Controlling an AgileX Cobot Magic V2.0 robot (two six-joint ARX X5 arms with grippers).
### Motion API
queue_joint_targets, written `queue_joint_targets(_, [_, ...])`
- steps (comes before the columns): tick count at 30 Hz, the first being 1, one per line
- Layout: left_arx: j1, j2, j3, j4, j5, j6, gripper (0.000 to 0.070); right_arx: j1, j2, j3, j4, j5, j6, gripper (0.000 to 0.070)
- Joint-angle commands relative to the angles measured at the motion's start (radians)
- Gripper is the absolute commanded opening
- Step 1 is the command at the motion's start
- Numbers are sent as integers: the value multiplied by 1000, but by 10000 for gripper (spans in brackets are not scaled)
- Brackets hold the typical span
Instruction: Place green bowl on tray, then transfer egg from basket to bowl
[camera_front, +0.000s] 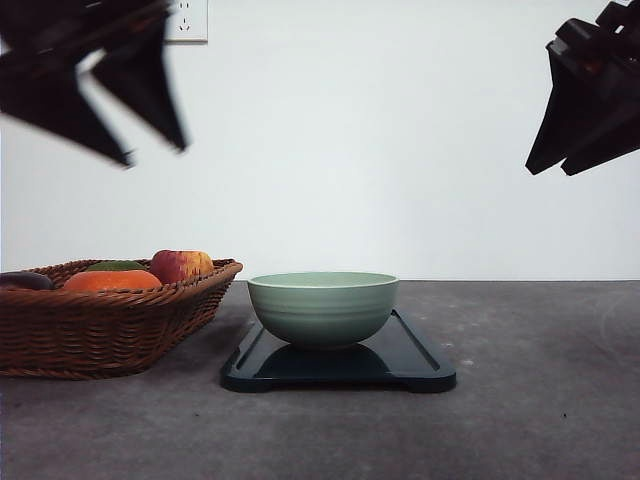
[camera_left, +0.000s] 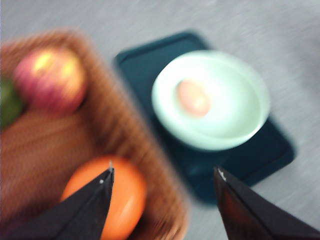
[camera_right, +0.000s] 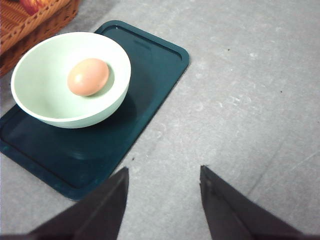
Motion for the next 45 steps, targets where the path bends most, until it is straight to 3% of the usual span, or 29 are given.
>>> queue_joint_targets(1, [11,-30,-19,12,-2,-27,386,5,8,2,6,-6,-8,275])
queue_joint_targets(7, [45,-83,-38,-47,-10,-1,386,5,8,2,5,-3,-8,276])
queue_joint_targets(8, [45,-85,-38,-52,-11,0,323,5,8,2,9,-2,-8,250])
queue_joint_targets(9, [45,-87,-38,-55,-12,-1,215,5,8,2,14,-1,-8,205])
queue_joint_targets(10, [45,-87,-38,-58,-12,-3,69,5,9,2,23,3,-9,58])
queue_joint_targets(11, [45,-87,-38,-59,-12,-4,7,5,9,2,33,3,-7,6])
queue_joint_targets(25, [45,-87,-38,-56,-11,-4,0,5,6,2,104,-15,-2,15])
queue_joint_targets(28, [67,-110,-40,-43,-5,56,0,5,6,2,117,-15,-2,15])
queue_joint_targets(30, [109,-139,-58,-9,46,101,0,5,6,2,129,-15,-2,15])
queue_joint_targets(33, [190,-213,-143,133,118,181,0,5,6,2,143,-15,-2,16])
queue_joint_targets(38, [336,-405,-340,338,112,106,0,5,6,2,144,-15,-2,15])
queue_joint_targets(45, [464,-749,-597,360,37,13,0,5,6,2,144,-15,-2,15])
